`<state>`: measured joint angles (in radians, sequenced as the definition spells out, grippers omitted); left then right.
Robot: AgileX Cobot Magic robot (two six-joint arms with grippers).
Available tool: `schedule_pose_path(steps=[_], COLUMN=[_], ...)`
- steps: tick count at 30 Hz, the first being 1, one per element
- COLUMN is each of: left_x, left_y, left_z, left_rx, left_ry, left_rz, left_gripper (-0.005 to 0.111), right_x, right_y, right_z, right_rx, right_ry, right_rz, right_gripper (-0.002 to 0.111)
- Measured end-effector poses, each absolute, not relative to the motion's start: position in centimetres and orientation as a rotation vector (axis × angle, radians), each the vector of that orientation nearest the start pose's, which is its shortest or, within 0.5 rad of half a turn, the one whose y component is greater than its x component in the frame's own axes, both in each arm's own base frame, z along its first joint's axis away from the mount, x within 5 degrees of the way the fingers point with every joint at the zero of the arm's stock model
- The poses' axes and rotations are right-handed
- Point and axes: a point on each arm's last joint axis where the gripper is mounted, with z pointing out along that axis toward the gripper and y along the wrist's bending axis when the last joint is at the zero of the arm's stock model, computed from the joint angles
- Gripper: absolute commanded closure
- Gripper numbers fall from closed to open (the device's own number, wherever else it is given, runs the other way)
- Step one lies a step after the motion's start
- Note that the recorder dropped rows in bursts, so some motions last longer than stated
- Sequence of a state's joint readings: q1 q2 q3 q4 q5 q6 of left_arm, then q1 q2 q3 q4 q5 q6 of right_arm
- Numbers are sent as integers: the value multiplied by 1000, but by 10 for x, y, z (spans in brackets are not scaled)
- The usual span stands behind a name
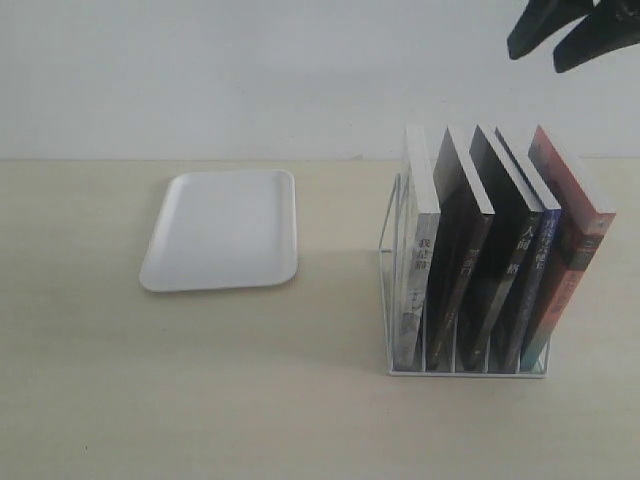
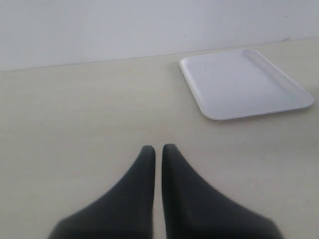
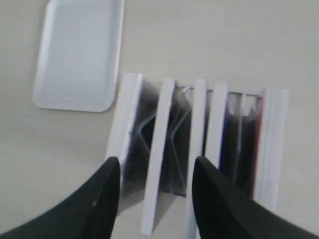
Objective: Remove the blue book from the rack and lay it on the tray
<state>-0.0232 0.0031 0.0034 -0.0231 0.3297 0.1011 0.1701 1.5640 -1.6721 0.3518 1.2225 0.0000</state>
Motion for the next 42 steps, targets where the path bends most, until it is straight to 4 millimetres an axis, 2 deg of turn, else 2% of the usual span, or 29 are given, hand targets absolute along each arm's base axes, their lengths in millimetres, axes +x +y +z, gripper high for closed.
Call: schedule_pose_path(steps=[9, 25, 28, 34, 39, 42], left_x=[54, 54, 54, 54, 54, 54], left_y=[-2, -2, -2, -2, -2, -2], left_z=[182, 182, 182, 182, 182, 182], left_rx=[98, 98, 98, 98, 98, 98], left_ry=[1817, 1817, 1817, 1817, 1817, 1817], left_rz=[33, 33, 33, 33, 33, 33], left_gripper=[102, 102, 102, 102, 102, 102], right_x=[303, 321, 324, 328, 324, 318], right_y=[123, 172, 176, 172, 177, 187], right_z=[399, 347, 339, 336, 336, 331], right_rx=[-319, -369, -350, -286, -293, -334], right_ry=[2602, 2774, 2799, 2810, 2811, 2825], right_rz=[499, 469, 450, 366, 356, 355], right_gripper=[64, 64, 64, 65, 78, 77])
